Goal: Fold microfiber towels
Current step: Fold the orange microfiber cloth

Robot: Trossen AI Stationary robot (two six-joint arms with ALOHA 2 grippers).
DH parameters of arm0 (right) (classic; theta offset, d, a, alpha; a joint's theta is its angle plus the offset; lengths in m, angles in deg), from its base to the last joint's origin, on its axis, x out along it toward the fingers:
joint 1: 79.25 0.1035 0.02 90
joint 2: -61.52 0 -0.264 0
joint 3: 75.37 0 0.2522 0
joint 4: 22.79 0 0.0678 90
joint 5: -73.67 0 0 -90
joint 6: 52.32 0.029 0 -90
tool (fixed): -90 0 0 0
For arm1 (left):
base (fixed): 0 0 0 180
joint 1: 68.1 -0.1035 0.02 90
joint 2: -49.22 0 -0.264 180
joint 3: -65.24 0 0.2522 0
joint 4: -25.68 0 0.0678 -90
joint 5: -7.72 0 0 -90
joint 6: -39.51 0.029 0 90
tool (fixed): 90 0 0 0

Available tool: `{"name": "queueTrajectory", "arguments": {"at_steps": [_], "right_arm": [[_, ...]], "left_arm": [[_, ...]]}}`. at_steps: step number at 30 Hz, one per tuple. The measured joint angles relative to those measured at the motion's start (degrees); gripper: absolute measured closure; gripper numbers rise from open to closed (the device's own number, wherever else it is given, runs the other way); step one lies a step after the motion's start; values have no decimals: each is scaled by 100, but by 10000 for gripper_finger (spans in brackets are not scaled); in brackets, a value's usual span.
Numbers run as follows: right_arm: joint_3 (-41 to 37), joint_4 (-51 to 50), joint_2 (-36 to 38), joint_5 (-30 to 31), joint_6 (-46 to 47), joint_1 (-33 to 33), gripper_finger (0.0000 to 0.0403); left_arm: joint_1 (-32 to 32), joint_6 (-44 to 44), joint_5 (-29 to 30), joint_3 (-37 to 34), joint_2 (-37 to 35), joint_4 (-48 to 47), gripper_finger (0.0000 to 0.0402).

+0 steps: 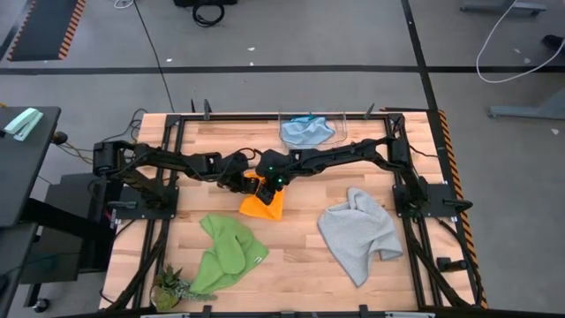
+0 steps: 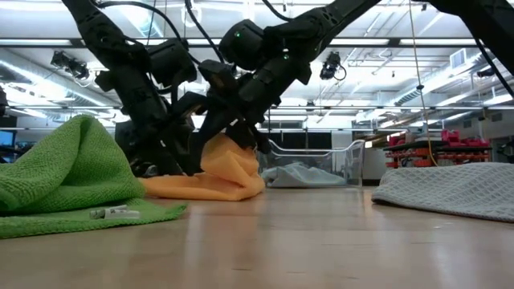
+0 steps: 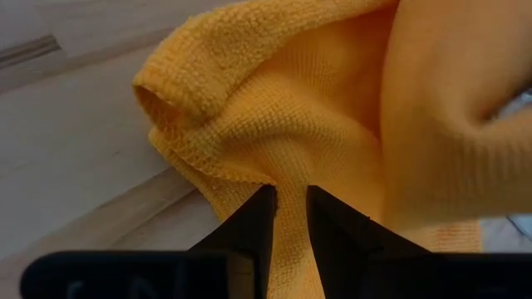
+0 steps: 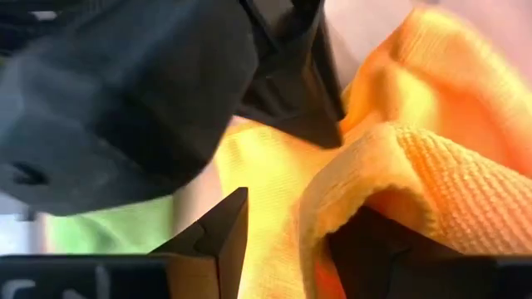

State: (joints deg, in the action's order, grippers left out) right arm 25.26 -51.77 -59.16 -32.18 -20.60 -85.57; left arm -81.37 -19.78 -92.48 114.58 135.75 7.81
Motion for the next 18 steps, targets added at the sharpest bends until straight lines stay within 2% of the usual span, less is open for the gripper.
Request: {"name": "queueTrajectory", "arguments": {"at_steps": [3,6,18], "right_arm": [[37,-16,28,376,-3,49,246],[44,-180,37,1053,-226,95,249],[42,-239,35,1487,-798,434,253]], "left_arm": [[0,50,1,0,-4,-28,316],[-17,139,0,4,-43,-45,312],[-81,141,-11,4,-41,-163,319]]}}
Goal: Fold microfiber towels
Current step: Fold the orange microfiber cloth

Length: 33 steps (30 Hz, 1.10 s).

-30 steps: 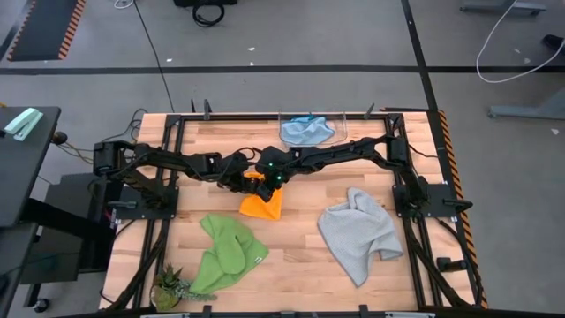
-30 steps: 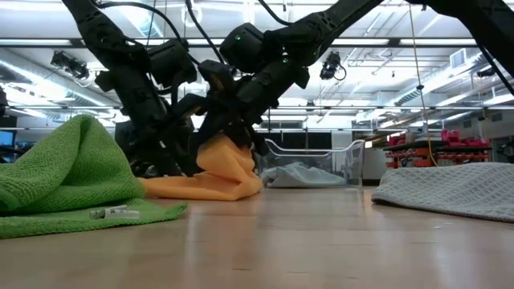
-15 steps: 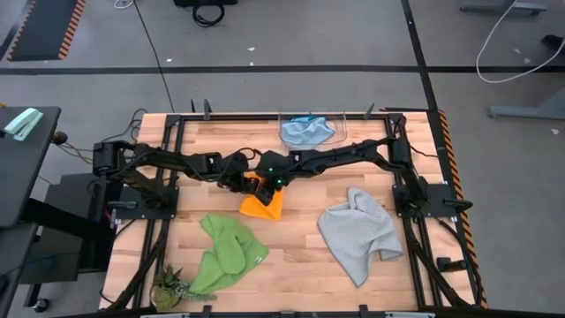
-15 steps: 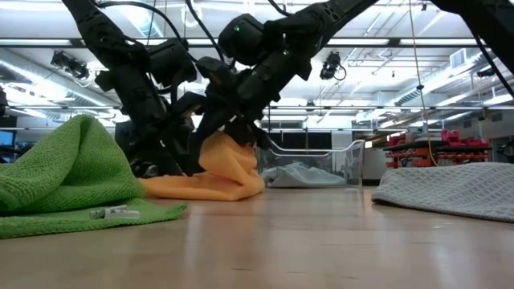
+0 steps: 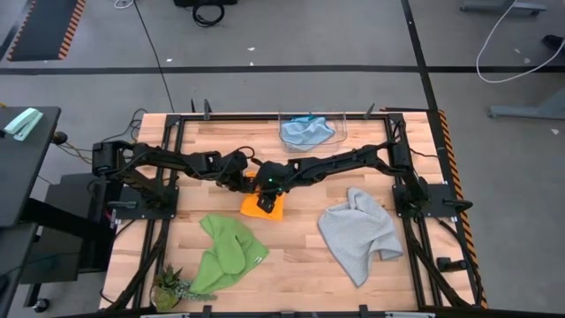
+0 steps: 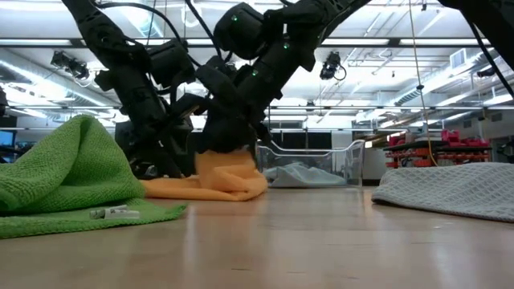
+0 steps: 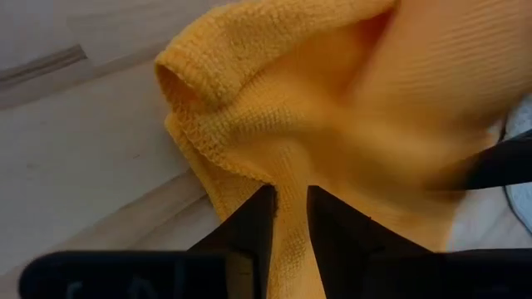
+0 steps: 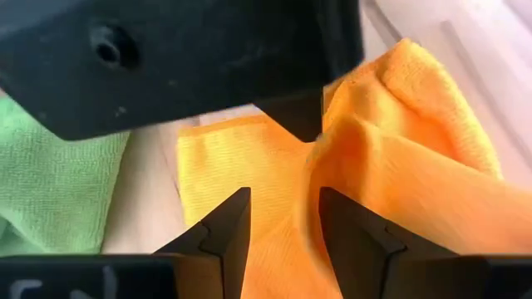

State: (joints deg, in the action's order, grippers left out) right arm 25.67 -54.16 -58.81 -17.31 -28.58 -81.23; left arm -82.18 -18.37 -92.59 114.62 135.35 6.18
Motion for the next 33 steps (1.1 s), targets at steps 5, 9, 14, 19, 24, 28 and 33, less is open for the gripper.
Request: {"name": "queueTrajectory", "arguments": {"at_steps": [5,9,14,19,24,28,33], "right_arm": [[186,-105,-2,74,-170,1,253],[685,-669,-3,40,-496,0,253],[1276,-1856,0,383,-940,6,255],[1328,-3051,36,506,-1155,-17,266],[1151,-3107,52,489,-1237,0,306],[1001,-2477,85,369,-1241,-28,364],[599,-2225,85,338,-1195,-121,391]], "left_arm": [[-21,-24,-2,0,0,-51,314],[-26,-39,0,0,0,-69,310],[-26,-95,0,-1,2,-165,317],[-26,-107,2,0,2,-168,321],[-26,6,12,-1,6,-164,317],[-26,33,13,-2,7,-164,312],[-26,35,11,-2,7,-172,312]]}}
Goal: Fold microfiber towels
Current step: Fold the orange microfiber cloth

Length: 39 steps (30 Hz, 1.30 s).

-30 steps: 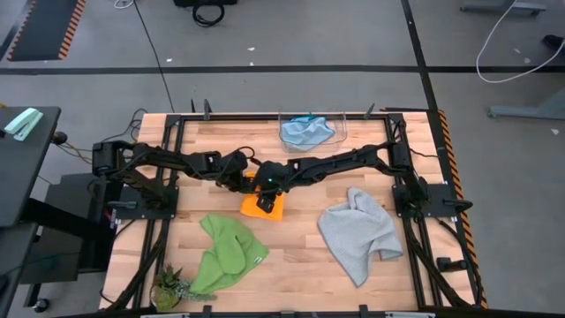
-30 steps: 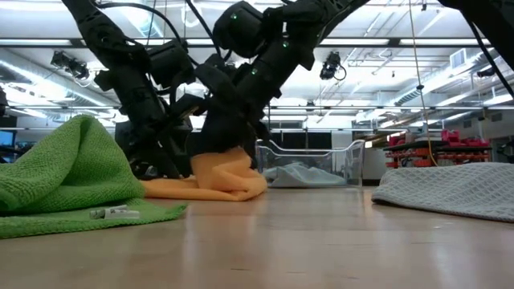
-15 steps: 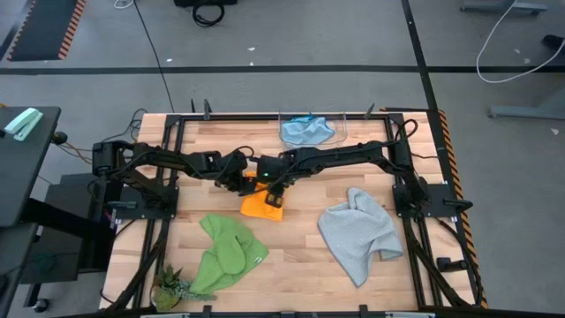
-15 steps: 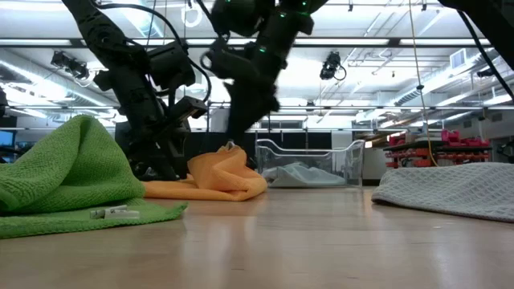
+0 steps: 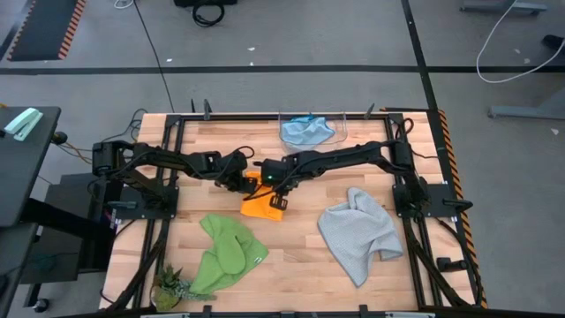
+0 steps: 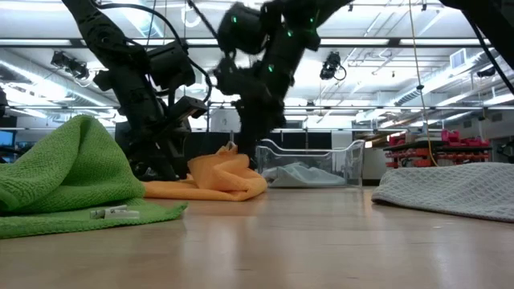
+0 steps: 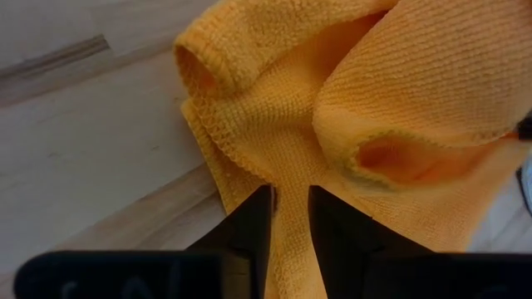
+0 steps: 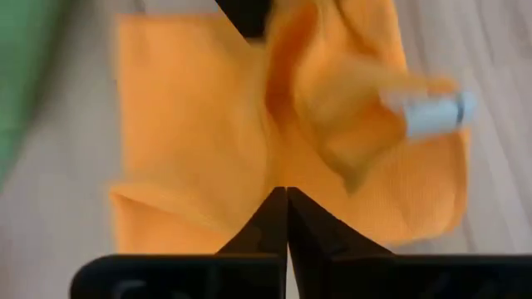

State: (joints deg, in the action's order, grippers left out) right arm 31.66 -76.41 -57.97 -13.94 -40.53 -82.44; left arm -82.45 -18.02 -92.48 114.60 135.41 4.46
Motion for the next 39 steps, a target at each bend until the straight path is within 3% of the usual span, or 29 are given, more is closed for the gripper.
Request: {"name": "queueTrajectory", "arguments": {"at_steps": [6,9,12,25,33,39], "right_arm": [[-162,70,-8,210,29,-280,397],[-164,19,-8,-42,63,-358,398],[-348,140,0,-355,71,-247,399],[-405,1485,-8,-656,777,201,402],[-404,1321,-8,-758,573,300,402],[-402,1149,-8,-711,482,-66,402]], "left_arm": [[0,7,-7,0,0,-2,319],[4,15,-11,0,0,-2,317],[4,20,-13,0,0,-4,313],[-61,35,-9,0,0,-2,321],[-279,174,-130,-6,-73,-21,314],[-591,273,-300,-2,-575,-163,311]]}}
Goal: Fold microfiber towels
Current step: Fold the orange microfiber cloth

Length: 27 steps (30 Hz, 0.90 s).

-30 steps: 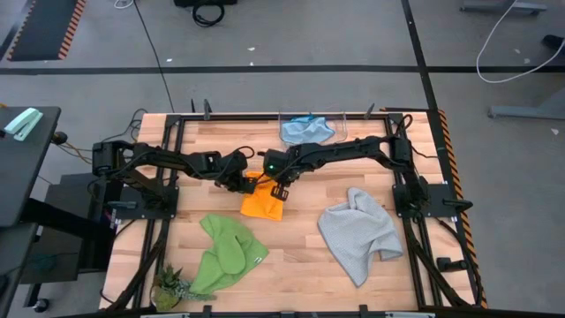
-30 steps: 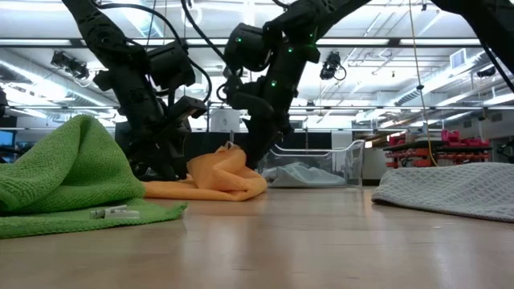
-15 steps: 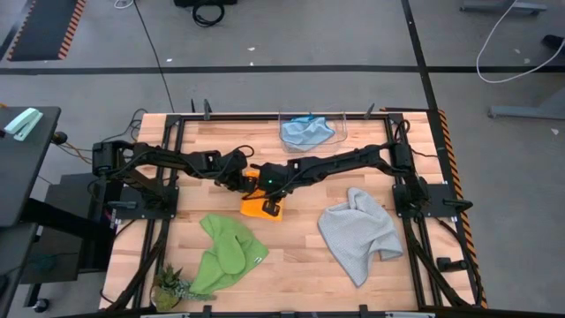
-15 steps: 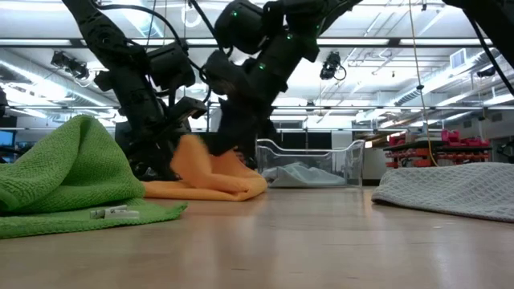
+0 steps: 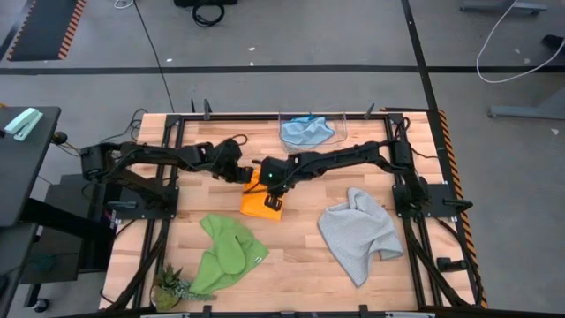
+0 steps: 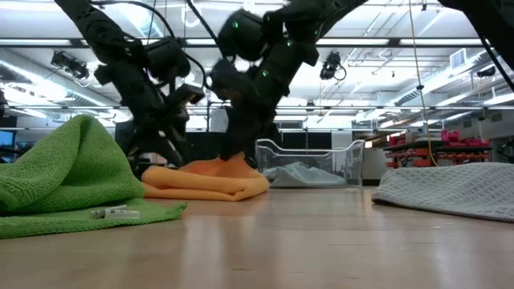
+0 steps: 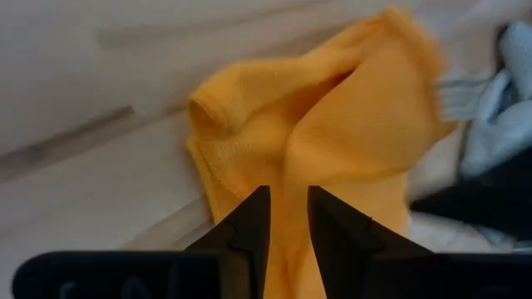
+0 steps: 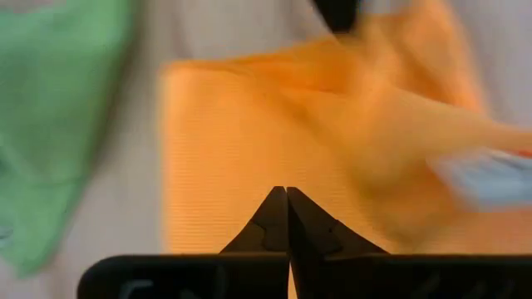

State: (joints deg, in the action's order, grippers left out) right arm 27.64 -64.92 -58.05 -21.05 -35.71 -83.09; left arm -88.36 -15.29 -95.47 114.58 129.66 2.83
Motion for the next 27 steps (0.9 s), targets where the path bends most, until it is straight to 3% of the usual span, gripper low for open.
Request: {"name": "queueTrajectory", "arguments": {"at_steps": [7,14,27], "right_arm": [[-2,-576,0,302,-306,-310,403],[-26,32,0,295,-332,-431,403],[-5,1179,-94,-627,-280,-943,403]], "left_arm": [[-309,-152,-1,-1,-876,-622,319],[365,-533,-105,2,-1188,-244,312],[1272,-907,656,1,-1184,36,318]]}}
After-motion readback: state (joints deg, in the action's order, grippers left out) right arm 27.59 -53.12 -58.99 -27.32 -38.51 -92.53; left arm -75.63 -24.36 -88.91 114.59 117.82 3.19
